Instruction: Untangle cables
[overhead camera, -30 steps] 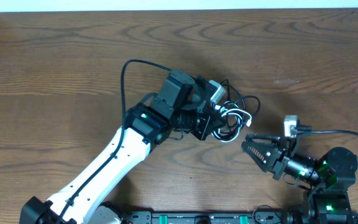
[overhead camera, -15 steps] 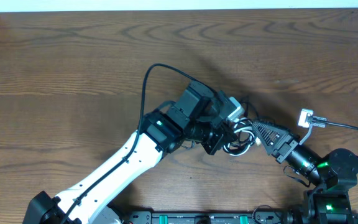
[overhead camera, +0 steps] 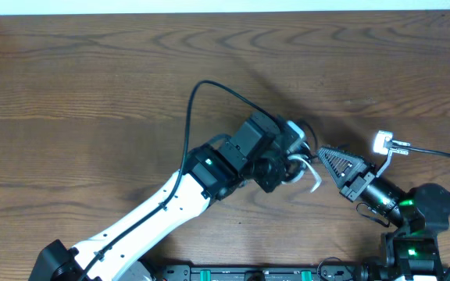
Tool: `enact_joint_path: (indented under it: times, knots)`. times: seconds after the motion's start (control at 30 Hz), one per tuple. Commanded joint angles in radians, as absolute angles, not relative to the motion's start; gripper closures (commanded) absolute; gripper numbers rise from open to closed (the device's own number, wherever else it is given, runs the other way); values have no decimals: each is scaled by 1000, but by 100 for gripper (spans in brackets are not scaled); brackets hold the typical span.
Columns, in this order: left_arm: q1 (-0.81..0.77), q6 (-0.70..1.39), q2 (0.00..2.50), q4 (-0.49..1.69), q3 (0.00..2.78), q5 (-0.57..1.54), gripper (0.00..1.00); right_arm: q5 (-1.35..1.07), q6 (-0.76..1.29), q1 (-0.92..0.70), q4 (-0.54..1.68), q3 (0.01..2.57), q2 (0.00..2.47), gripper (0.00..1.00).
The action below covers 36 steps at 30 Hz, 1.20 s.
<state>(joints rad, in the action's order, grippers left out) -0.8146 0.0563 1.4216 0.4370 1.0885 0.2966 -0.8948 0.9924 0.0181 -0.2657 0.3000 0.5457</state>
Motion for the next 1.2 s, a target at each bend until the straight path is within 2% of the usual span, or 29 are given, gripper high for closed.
enact_joint_path:
  times: [0.0,0.13,0.3,0.47,0.67,0.8,0.93,1.03,1.17]
  knots:
    - [-772,149,1423,435,1117,137,92,-1008,920,19,-423,311,542,99]
    - [-717,196,1424,450,1116,137,92,-1076,918,20,-632,311,542,99]
    - [-626,339,1425,476,1117,34,92,-1115,907,41,-670,311,542,99]
    - [-504,591,1425,564,1117,-166,92,-1136,850,111,-566,311,542,99]
    - [-360,750,1425,646,1116,-163,92,-1084,747,205,-301,311,542,99]
    - [-325,734,1425,647,1116,-75,92,-994,659,223,-126,311,542,99]
    - [-325,628,1425,627,1117,65,92,-847,612,223,54,311,542,99]
    - [-325,506,1425,602,1116,207,92,-755,603,223,160,311,542,88]
    - [-327,216,1425,558,1116,519,93,-754,577,220,220,311,542,73]
